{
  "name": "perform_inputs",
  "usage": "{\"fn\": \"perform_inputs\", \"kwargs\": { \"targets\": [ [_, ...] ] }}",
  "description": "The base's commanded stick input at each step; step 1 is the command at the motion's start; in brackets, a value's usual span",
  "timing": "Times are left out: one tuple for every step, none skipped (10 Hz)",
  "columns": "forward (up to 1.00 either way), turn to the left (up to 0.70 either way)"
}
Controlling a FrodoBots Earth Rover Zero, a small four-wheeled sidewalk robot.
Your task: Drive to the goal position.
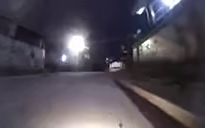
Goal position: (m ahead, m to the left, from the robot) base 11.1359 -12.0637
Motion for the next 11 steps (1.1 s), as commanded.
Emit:
{"fn": "perform_inputs", "kwargs": {
  "targets": [
    [0.70,0.00],
    [0.70,0.00],
    [0.70,0.00],
    [0.70,0.00],
    [0.70,0.00],
    [0.70,0.00],
    [0.70,0.00],
    [0.70,0.00],
    [0.70,-0.14],
    [0.70,-0.31],
    [0.70,-0.05]
  ]
}}
